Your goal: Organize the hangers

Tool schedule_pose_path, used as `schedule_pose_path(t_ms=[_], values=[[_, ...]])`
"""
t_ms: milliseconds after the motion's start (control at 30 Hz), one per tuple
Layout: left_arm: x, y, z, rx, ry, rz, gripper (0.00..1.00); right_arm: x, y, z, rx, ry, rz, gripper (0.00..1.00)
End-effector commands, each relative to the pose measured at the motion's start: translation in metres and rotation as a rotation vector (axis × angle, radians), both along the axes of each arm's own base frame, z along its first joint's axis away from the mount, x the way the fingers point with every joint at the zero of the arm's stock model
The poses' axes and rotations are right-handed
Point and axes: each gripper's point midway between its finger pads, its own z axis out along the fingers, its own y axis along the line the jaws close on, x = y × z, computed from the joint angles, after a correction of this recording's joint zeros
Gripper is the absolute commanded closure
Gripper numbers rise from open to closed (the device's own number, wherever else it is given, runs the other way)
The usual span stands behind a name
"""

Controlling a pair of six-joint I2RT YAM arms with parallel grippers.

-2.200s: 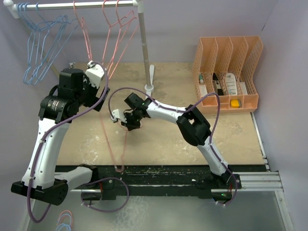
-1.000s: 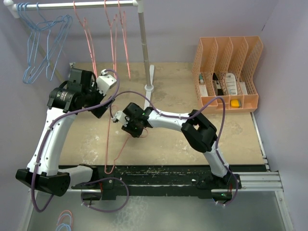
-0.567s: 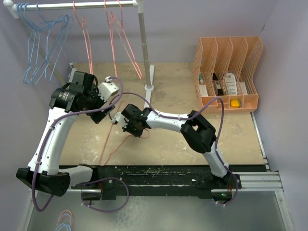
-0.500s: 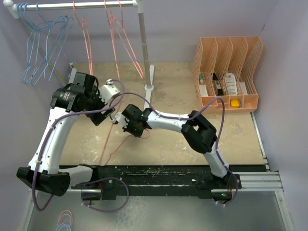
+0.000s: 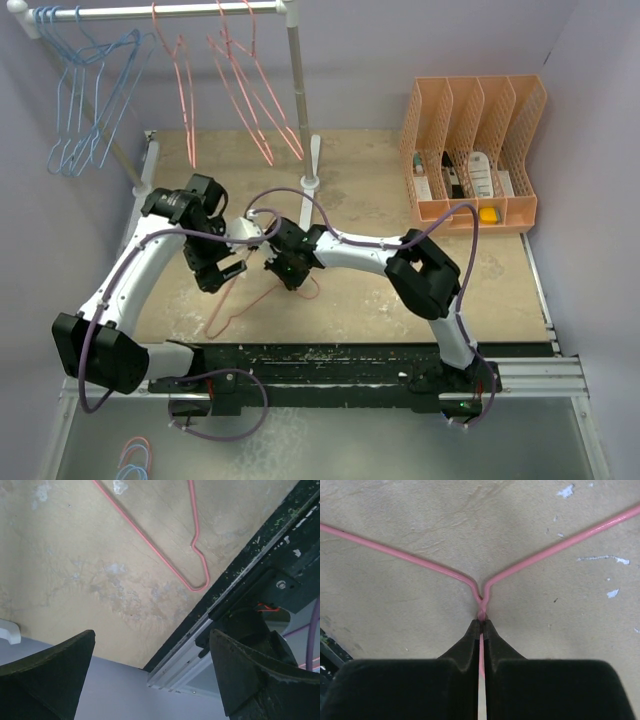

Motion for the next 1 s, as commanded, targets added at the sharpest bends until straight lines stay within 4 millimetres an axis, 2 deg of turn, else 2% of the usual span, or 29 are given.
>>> schedule_pose_path(t_ms=[0,67,167,233,400,467,600,767,867,900,967], values=[[0.029,-0.007,0.017,-0.052,-0.183,-0.047,0.01,-0.001,-0.009,0.003,0.015,0.091,-0.130,1.00],[0.035,-0.015,0.026,-0.097,-0.225,-0.053,0.01,-0.002,-0.014,0.003,0.027,0.092,-0.161,1.00],[0.030,-0.023,0.030,-0.147,-0.248,-0.112,0.01,-0.004,-0.020,0.007,0.047,0.107,-0.194,1.00],[0.028,-0.021,0.021,-0.138,-0.273,-0.155,0.01,-0.006,-0.023,0.011,0.071,0.124,-0.220,1.00],[0.025,-0.002,-0.022,-0.030,-0.315,-0.269,0.01,-0.008,-0.034,0.017,0.087,0.188,-0.294,1.00],[0.026,-0.003,-0.029,-0.033,-0.353,-0.312,0.01,-0.010,-0.038,0.019,0.075,0.200,-0.320,1.00],[0.025,-0.016,-0.035,-0.066,-0.419,-0.399,0.01,-0.007,-0.034,0.032,0.102,0.196,-0.350,1.00],[0.008,-0.040,-0.050,-0.084,-0.345,-0.454,0.01,0.005,-0.020,0.061,0.193,0.175,-0.367,1.00],[0.012,-0.053,-0.056,-0.089,-0.331,-0.450,0.01,0.006,-0.023,0.056,0.158,0.164,-0.325,1.00],[0.014,-0.055,-0.058,-0.087,-0.318,-0.445,0.01,0.004,-0.026,0.053,0.146,0.170,-0.316,0.96],[0.019,-0.058,-0.061,-0.083,-0.292,-0.426,0.01,-0.001,-0.031,0.049,0.123,0.181,-0.288,0.79]])
